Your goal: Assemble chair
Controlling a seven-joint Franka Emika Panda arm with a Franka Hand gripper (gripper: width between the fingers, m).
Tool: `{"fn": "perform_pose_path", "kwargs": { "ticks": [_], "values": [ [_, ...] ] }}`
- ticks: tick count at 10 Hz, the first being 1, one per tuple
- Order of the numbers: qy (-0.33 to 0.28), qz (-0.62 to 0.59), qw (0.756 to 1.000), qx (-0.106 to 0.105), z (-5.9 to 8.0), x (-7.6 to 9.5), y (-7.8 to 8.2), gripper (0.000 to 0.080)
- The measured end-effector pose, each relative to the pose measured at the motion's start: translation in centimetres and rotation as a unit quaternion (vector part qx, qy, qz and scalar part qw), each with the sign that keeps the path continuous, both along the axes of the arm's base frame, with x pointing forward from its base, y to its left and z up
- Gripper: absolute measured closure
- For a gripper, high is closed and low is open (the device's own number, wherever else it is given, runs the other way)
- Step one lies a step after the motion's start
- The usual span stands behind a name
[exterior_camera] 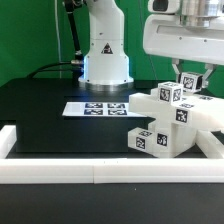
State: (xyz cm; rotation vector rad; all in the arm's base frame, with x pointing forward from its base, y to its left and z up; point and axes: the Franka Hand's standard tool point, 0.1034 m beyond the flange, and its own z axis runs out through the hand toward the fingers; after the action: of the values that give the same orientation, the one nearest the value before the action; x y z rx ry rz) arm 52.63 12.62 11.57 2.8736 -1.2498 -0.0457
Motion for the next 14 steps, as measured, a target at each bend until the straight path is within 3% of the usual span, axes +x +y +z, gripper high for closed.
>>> {"fn": "perform_pose_path", "kwargs": {
  "ticks": [5,7,8,9,10,14],
  "values": [
    [0.001,-0.154,0.988,-0.004,-0.02,-0.03,0.09,0.0519],
    [0.001,-0.152,0.988,-0.004,-0.02,-0.03,0.09,0.0519],
    [0.001,-0.144,0.99,-0.004,-0.03,-0.03,0.08,0.0284],
    [0.001,-0.129,0.992,-0.005,-0.03,-0.05,0.1,0.0284],
    [0.001,-0.114,0.993,-0.006,-0.05,-0.14,0.28,0.0193],
    [0.0,0.049,0.999,-0.001,-0.06,-0.26,0.89,0.0152]
  ]
}}
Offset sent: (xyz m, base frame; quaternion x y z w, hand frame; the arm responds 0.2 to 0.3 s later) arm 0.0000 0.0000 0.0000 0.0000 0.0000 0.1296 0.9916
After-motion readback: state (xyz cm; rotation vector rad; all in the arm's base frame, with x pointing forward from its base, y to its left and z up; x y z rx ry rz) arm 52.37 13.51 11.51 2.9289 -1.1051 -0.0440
